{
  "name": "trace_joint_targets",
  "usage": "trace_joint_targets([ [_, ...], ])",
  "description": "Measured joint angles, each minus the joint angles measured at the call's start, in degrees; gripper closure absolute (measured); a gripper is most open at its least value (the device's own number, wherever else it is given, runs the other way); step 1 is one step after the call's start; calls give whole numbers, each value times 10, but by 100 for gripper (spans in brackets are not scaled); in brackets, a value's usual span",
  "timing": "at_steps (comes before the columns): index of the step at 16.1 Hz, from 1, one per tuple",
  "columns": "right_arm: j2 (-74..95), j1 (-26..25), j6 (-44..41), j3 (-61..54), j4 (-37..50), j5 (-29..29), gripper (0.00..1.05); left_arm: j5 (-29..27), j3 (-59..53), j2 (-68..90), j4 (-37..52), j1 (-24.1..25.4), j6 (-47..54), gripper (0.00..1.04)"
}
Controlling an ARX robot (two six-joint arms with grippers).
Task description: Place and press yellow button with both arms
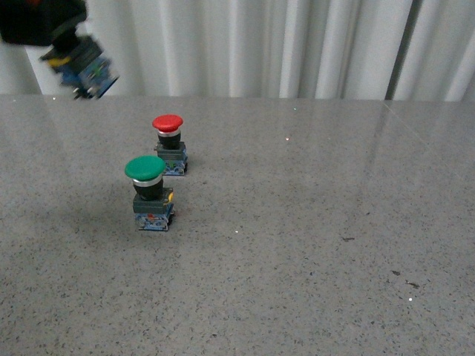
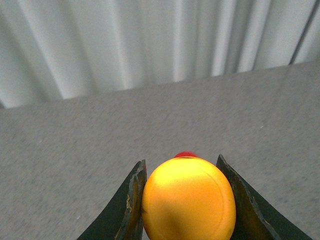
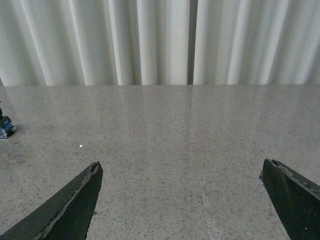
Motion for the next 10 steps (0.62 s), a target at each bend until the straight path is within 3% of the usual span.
trace_joint_targets([
  [3, 0, 0, 0, 0, 0, 0, 6, -58, 74, 115, 23, -112, -65, 71],
  [5, 0, 0, 0, 0, 0, 0, 6, -85, 97, 182, 24, -148, -113, 71],
  [10, 0, 0, 0, 0, 0, 0, 6, -135, 138, 276, 23, -172, -203, 71],
])
